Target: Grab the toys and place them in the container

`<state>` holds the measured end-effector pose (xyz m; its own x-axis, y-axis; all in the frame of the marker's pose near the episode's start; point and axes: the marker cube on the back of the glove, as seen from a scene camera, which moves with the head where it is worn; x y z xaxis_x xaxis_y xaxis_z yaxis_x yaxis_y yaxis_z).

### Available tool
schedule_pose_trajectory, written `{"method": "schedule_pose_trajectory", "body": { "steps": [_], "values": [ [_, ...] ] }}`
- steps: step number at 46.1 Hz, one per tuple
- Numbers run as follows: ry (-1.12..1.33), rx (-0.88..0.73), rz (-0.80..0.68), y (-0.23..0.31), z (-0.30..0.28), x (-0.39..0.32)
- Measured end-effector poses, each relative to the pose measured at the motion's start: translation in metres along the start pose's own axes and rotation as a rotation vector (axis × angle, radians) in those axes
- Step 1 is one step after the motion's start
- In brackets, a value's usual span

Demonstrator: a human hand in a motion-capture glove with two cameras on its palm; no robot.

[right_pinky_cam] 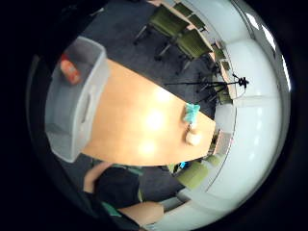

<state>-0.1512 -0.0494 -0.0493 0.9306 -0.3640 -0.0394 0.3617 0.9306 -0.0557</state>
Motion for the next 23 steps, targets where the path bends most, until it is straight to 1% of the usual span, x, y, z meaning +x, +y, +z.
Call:
{"method": "schedule_pose_trajectory", "body": {
  "steps": [2, 6, 10, 17, 23],
  "values": [
    [0.000, 0.022, -0.002, 0.009, -0.004, 0.027],
    [0.045, 0.045, 0.172, 0.018, -0.008, 0.074],
    [0.046, 0.052, 0.280, 0.029, -0.009, 0.132],
    [0.070, 0.062, 0.360, 0.045, -0.006, 0.203],
    [0.048, 0.055, 0.405, 0.056, -0.001, 0.249]
  ]
}}
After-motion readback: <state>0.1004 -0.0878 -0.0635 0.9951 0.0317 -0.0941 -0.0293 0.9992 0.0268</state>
